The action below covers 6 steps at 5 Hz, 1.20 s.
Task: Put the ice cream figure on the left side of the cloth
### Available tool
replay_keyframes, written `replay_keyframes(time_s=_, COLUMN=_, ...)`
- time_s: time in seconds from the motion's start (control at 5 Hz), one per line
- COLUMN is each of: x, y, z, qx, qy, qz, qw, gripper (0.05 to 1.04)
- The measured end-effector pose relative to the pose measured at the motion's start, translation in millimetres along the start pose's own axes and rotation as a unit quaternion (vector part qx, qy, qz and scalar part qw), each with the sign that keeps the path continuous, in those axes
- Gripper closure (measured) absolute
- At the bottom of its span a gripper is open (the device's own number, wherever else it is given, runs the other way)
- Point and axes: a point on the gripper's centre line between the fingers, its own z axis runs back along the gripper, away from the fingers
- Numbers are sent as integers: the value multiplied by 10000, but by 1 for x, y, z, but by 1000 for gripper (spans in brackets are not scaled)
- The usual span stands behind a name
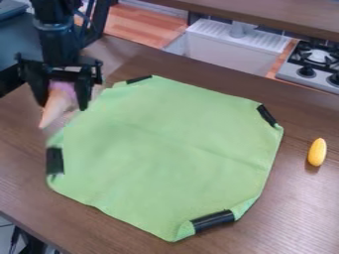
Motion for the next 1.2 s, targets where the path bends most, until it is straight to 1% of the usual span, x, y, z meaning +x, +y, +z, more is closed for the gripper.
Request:
replay_keyframes(time_s=0.2, x=7, y=3, z=11, qx=-218, qy=-2, qz=321, qw=9992, gripper=283)
replay_keyframes(time_s=0.4, x=4, y=-4, z=8, qx=-609, qy=141, qz=529, qw=9966, gripper=283)
replay_keyframes(time_s=0.6, x=-13, y=-20, z=-25, qx=-877, qy=443, qz=924, qw=9909, gripper=283)
replay_keyframes(time_s=0.8, x=-28, y=-38, z=-42, qx=-1431, qy=549, qz=935, qw=9838, gripper=283)
replay_keyframes(time_s=1.0, x=-34, y=-47, z=-53, qx=-1433, qy=358, qz=863, qw=9852, gripper=218)
replay_keyframes(time_s=1.2, x=-30, y=-50, z=-53, qx=-1458, qy=197, qz=900, qw=9850, gripper=77)
